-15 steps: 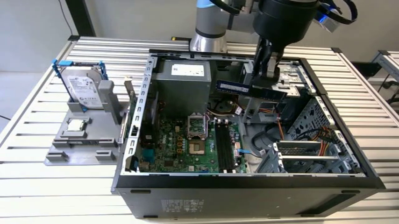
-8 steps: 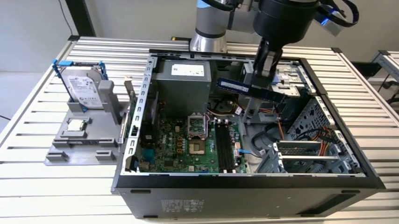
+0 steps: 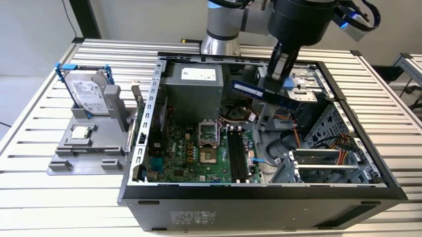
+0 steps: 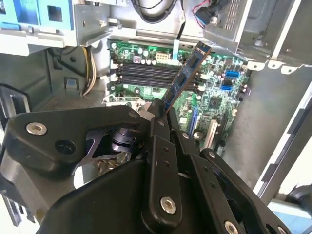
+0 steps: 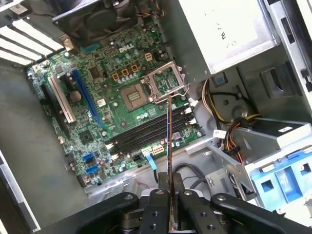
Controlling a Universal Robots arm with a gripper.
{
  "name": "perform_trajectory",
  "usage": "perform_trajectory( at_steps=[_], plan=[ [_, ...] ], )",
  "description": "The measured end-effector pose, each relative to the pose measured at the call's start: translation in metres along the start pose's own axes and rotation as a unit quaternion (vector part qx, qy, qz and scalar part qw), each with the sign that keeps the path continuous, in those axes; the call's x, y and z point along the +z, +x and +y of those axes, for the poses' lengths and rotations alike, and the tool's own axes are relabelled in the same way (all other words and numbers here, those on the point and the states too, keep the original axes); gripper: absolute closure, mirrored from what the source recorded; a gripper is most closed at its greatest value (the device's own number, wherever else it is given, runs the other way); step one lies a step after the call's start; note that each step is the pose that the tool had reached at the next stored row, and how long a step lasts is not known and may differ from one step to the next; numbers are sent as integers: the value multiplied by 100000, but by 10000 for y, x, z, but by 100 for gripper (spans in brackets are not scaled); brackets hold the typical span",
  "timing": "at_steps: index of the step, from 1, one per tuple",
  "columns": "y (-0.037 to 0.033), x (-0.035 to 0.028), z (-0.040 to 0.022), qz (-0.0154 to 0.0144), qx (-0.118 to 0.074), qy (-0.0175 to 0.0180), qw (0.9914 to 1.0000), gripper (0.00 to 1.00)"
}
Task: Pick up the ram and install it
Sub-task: 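Insert the ram into the slot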
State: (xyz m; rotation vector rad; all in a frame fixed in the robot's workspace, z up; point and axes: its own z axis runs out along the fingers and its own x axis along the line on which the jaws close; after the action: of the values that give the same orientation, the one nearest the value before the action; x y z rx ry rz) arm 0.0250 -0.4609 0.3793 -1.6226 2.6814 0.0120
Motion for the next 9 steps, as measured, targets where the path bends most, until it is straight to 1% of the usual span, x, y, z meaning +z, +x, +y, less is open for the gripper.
perform_trajectory(
  at_steps=[3,5,8,9],
  plan=[
    [0,0,0,-7,1840,20,99983,100],
    [0,0,0,-12,3073,33,99953,100],
    [0,0,0,-16,4945,52,99878,100],
    [0,1,0,-26,5644,57,99841,100]
  ],
)
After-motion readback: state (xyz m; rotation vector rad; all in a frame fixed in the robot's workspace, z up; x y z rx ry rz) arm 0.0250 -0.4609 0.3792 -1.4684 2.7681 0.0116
